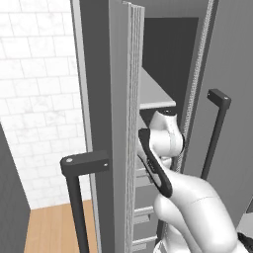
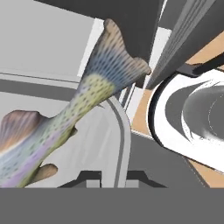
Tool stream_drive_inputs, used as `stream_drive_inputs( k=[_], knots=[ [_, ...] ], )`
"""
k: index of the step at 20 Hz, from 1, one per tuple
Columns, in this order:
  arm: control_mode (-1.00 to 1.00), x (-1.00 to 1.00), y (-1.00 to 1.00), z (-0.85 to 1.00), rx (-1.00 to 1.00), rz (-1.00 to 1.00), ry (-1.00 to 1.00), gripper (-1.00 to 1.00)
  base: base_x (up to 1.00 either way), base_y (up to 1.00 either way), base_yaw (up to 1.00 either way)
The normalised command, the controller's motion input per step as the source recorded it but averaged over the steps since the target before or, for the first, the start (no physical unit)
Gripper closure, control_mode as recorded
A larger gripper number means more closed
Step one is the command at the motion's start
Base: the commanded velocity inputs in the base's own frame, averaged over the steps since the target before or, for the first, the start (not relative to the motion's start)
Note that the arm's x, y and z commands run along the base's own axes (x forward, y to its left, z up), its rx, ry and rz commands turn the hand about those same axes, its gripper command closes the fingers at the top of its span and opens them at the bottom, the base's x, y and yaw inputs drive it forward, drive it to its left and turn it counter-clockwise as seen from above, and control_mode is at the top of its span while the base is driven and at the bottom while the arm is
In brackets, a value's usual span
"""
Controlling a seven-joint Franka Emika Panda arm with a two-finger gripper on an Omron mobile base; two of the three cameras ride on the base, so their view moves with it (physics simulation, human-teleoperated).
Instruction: Take the meat container that has the fish and place it on the second highest rack of the freezer. Then take the vegetable container that has the carrot and avocado and place it on the highest rack of the freezer.
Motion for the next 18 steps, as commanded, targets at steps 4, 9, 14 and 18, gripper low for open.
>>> stream_drive_inputs(
  k=[4,9,14,18],
  knots=[
    [-1.0,0.78,0.16,-0.38,-0.05,-0.11,0.0,1.0,0.0,0.0,0.0],
    [-1.0,0.75,0.17,-0.34,-0.02,-0.05,0.0,1.0,0.0,0.0,0.0],
    [-1.0,0.6,0.05,-0.44,-0.02,-0.02,0.0,1.0,0.0,0.0,0.0],
    [-1.0,0.38,0.0,-0.48,-0.02,0.0,0.0,1.0,0.0,0.0,0.0]
  ],
)
